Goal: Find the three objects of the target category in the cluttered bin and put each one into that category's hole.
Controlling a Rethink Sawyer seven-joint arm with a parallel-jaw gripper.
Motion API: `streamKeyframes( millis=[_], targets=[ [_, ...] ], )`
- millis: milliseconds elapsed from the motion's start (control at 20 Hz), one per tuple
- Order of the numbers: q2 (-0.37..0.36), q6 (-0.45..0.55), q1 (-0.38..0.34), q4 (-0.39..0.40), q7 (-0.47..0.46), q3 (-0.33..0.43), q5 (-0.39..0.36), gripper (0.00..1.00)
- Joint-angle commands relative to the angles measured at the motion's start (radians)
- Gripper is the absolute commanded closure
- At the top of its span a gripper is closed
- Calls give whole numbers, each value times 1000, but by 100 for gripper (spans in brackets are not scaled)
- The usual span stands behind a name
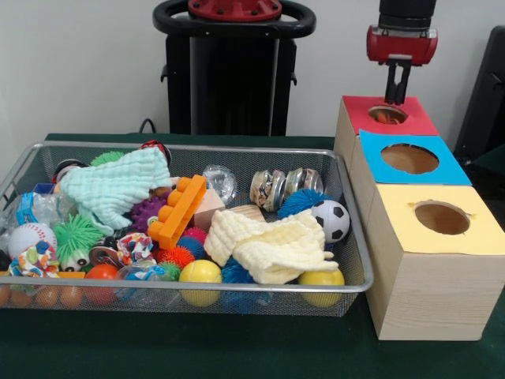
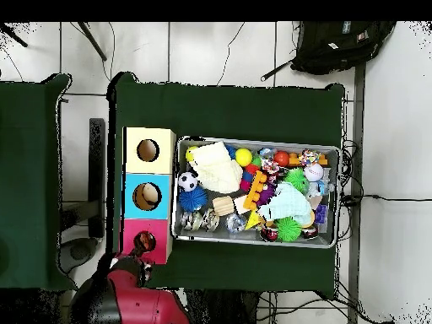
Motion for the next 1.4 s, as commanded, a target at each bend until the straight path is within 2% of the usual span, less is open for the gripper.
streamKeyframes(
  millis=[50, 400, 1050, 1400],
  targets=[
    [76, -117, -8, -50, 219, 12, 5, 100],
    [129, -172, -13, -76, 219, 15, 12, 100],
    [50, -90, -60, -34, 201, 42, 0, 100],
    [12, -26, -97, -55, 158, 51, -13, 100]
  ],
)
